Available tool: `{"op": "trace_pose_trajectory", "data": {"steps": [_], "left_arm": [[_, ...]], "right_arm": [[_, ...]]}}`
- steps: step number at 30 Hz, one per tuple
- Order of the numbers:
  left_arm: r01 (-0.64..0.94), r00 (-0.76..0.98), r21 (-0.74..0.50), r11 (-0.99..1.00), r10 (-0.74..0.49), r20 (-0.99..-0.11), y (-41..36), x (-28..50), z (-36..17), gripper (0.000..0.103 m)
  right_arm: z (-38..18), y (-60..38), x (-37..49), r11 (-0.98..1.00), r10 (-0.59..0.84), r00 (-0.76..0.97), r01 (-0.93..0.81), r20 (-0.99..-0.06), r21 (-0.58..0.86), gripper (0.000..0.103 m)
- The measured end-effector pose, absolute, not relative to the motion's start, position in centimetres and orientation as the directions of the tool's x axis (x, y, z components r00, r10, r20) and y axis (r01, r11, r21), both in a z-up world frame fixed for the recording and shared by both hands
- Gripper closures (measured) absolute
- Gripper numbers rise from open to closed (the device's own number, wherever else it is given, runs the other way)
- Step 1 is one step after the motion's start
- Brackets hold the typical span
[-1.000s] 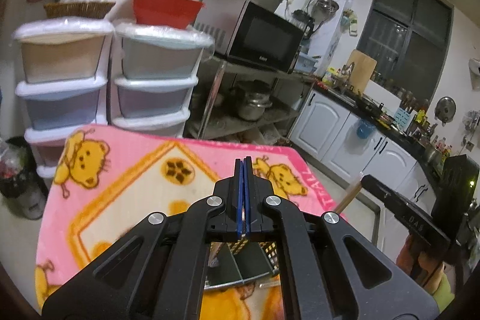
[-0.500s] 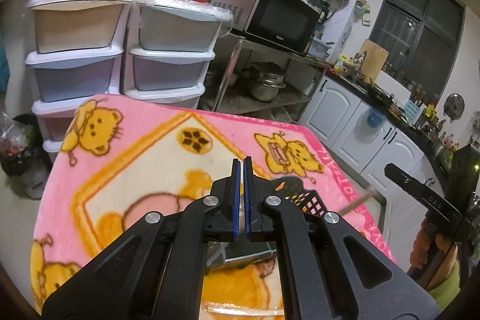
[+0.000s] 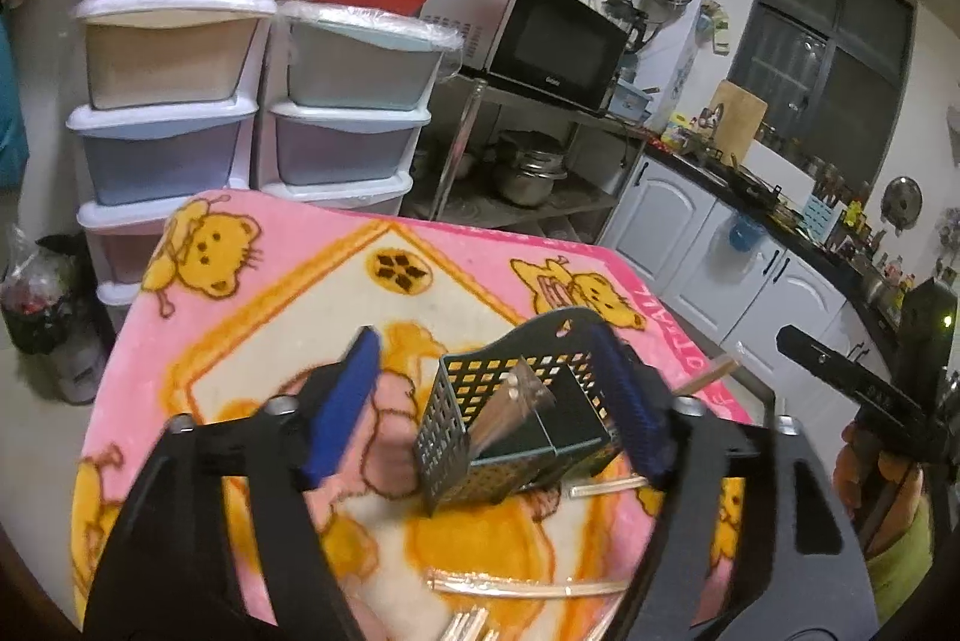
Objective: Organize utensils
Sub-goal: 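Open the left tool and withdraw it while the right tool opens and withdraws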
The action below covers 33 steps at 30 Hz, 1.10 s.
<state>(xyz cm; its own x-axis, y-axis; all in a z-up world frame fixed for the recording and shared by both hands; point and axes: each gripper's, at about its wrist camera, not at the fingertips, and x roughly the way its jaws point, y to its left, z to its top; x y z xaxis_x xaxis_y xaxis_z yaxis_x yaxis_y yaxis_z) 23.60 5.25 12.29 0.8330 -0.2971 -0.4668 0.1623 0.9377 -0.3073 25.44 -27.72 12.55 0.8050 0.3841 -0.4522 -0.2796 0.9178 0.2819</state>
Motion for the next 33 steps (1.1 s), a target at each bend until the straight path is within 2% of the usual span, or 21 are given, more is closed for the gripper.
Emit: {"op": "trace_pose_trajectory", "data": {"steps": [6, 11, 33], "left_arm": [[0.185, 0.841, -0.26, 0.948, -0.29, -0.457, 4.4, 21.5, 12.0, 0.018], [0.202, 0.834, -0.246, 0.948, -0.298, -0.464, 3.7, 20.3, 11.3, 0.013], [0.202, 0.767, -0.259, 0.945, -0.317, -0.558, 2.6, 18.1, 6.2, 0.013]], "right_arm": [[12.6, -27.8, 23.9, 0.92, 0.381, 0.814, -0.283, -0.439, 0.273, 0.033], [12.2, -27.8, 22.6, 0.92, 0.381, 0.813, -0.288, -0.44, 0.265, 0.031], [7.9, -27.2, 18.9, 0.914, 0.405, 0.748, -0.313, -0.526, 0.259, 0.03]]}}
